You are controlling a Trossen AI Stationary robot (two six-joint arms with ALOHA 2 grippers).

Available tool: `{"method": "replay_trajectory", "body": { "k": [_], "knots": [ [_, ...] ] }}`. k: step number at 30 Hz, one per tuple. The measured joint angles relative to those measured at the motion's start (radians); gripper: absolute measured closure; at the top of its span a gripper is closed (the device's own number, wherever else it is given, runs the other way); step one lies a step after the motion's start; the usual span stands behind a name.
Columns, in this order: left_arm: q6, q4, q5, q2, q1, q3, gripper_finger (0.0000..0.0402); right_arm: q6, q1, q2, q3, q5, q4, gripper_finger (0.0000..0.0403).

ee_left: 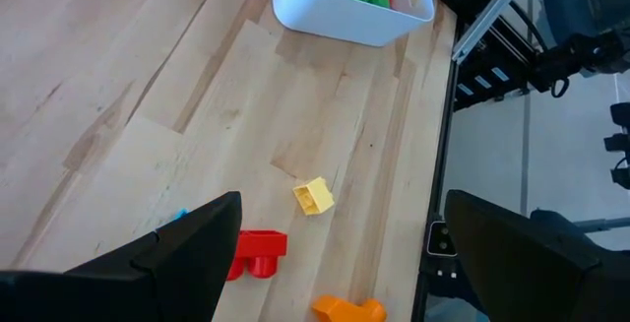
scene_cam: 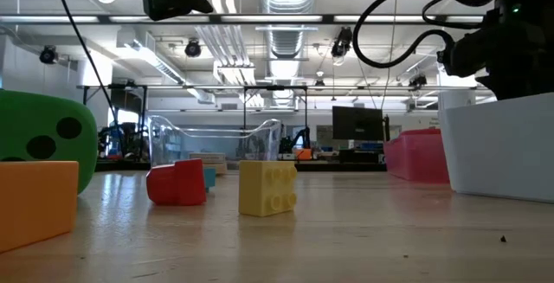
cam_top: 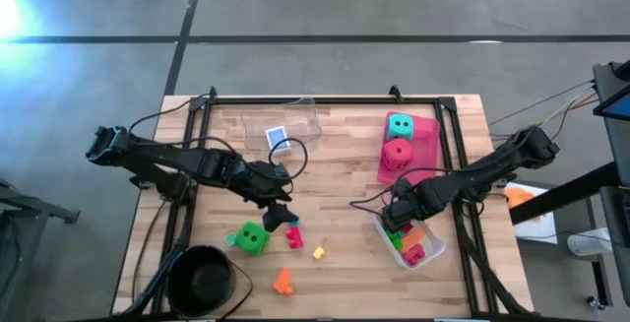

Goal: Pick & Place Toys
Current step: Put the light green game piece into the white bin, then put the red game piece into the white bin

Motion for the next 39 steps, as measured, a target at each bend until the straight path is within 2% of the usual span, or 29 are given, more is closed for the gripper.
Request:
{"method": "replay_trajectory", "body": {
  "k": [4, 11, 17, 28, 39],
  "knots": [
    [0.000, -0.001, 0.000, 0.000, 0.000, 0.000, 0.0044, -0.021, 0.000, 0.000, 0.000, 0.000, 0.020, 0.0263],
    [0.001, -0.003, 0.000, 0.000, 0.000, 0.000, 0.0044, -0.019, 0.000, 0.000, 0.000, 0.000, 0.020, 0.0135],
    [0.003, -0.003, 0.000, 0.000, 0.000, 0.000, 0.0044, -0.021, 0.001, 0.000, 0.000, 0.000, 0.017, 0.0080],
    [0.003, -0.004, 0.001, 0.000, -0.001, 0.000, 0.0044, -0.102, 0.001, -0.036, 0.064, -0.031, -0.004, 0.0069],
    [-0.020, -0.004, 0.001, 0.000, 0.000, 0.000, 0.0045, -0.104, 0.002, -0.054, 0.127, -0.027, -0.077, 0.0069]
  ]
}}
